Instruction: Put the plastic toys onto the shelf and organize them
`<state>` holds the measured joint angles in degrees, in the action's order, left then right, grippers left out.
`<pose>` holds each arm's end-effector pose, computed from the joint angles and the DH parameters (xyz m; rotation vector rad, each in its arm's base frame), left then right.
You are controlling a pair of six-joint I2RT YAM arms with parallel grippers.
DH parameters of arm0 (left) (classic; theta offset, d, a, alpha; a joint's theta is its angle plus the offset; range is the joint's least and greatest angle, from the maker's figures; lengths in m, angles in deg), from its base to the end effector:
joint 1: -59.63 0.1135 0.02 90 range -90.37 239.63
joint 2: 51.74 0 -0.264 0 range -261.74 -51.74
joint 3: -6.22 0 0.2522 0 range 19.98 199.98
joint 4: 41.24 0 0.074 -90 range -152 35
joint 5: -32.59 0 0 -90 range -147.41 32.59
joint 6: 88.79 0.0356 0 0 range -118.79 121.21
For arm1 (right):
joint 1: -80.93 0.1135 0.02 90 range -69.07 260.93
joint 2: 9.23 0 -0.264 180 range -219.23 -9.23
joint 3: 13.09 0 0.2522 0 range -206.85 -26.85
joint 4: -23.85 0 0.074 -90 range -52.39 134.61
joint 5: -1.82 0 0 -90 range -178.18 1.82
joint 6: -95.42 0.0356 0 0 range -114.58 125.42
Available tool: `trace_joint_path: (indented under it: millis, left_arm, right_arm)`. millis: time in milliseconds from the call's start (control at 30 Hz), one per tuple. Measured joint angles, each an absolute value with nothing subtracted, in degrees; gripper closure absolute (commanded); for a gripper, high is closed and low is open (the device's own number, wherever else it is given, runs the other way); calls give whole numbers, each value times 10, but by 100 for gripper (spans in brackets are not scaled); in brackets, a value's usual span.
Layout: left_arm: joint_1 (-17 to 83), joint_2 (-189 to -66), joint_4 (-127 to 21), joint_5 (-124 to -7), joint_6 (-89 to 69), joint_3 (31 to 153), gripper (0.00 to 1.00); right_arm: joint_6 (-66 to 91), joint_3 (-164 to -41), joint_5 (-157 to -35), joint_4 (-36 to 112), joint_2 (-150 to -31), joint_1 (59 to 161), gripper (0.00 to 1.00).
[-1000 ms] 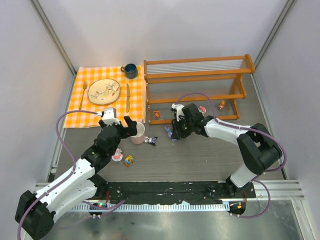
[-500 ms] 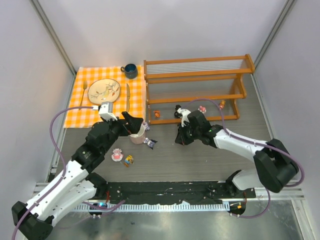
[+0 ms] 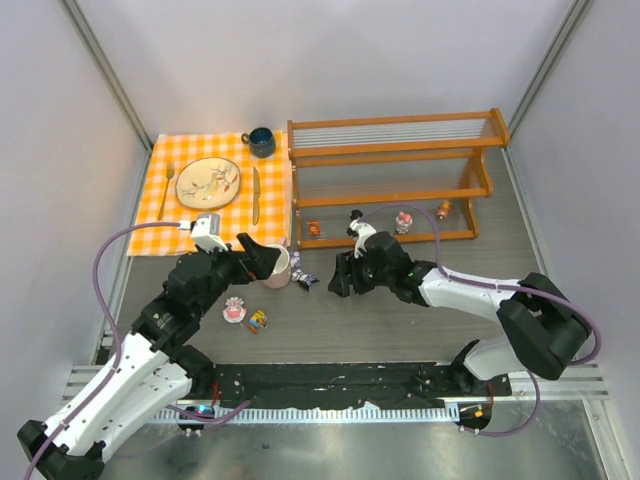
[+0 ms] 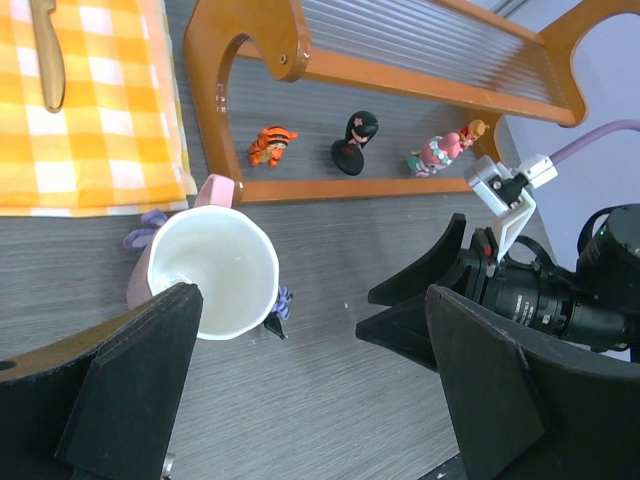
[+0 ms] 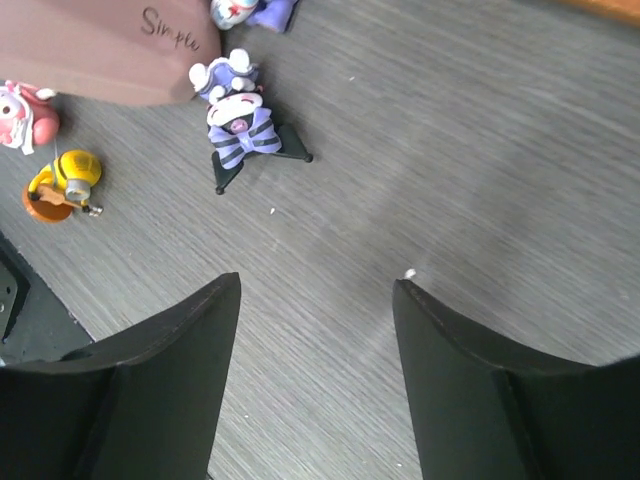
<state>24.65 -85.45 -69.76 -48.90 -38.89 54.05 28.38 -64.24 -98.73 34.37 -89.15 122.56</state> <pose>0.1265 -0.0821 0.2944 -0.1933 1.8821 -0.7813 0.2044 0.1904 0.1830 -0.4867 2.3215 0.7849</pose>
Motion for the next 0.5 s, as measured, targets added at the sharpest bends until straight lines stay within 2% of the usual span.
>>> trace_joint_path:
  millis: [233, 500]
  left_arm:
    - [246, -854, -700, -489, -389, 540, 0]
    - [246, -872, -694, -489, -388, 539, 0]
  right_arm:
    - [308, -618, -992, 256, -925, 1238, 27]
    - [258, -692, -1030, 239, -1013, 1238, 26]
